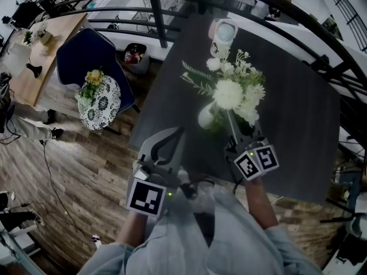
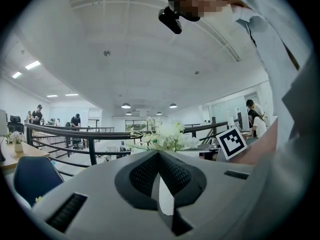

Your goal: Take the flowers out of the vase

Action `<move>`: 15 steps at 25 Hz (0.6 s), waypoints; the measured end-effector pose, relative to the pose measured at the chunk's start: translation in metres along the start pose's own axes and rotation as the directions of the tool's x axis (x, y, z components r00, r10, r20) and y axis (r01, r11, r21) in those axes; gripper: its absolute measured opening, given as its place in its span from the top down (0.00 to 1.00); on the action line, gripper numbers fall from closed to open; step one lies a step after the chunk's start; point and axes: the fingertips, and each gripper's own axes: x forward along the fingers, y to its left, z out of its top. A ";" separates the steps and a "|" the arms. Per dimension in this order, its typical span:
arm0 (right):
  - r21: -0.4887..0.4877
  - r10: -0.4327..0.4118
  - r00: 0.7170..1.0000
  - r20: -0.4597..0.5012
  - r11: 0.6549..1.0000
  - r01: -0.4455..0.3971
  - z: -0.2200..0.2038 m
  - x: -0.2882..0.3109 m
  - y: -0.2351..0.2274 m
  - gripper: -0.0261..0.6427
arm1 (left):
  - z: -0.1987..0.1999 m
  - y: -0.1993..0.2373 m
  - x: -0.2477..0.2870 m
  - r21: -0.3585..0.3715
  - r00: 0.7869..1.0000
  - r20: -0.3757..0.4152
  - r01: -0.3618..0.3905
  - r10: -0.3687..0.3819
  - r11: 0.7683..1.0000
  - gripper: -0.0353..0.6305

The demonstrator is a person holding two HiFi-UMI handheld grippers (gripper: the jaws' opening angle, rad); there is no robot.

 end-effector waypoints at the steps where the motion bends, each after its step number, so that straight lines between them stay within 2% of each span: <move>1: 0.000 -0.001 1.000 0.002 1.000 0.001 0.001 0.000 0.000 0.80 | 0.000 0.000 0.000 0.000 1.000 -0.001 0.001 -0.001 1.000 0.95; 6: -0.008 0.003 1.000 0.011 1.000 -0.003 0.005 -0.003 0.000 0.84 | 0.001 -0.003 0.000 0.002 1.000 -0.002 0.000 0.000 1.000 0.95; 15: 0.001 0.014 0.999 0.029 1.000 -0.014 0.009 -0.004 0.002 0.85 | 0.000 -0.004 0.000 -0.003 1.000 -0.001 -0.004 0.004 1.000 0.95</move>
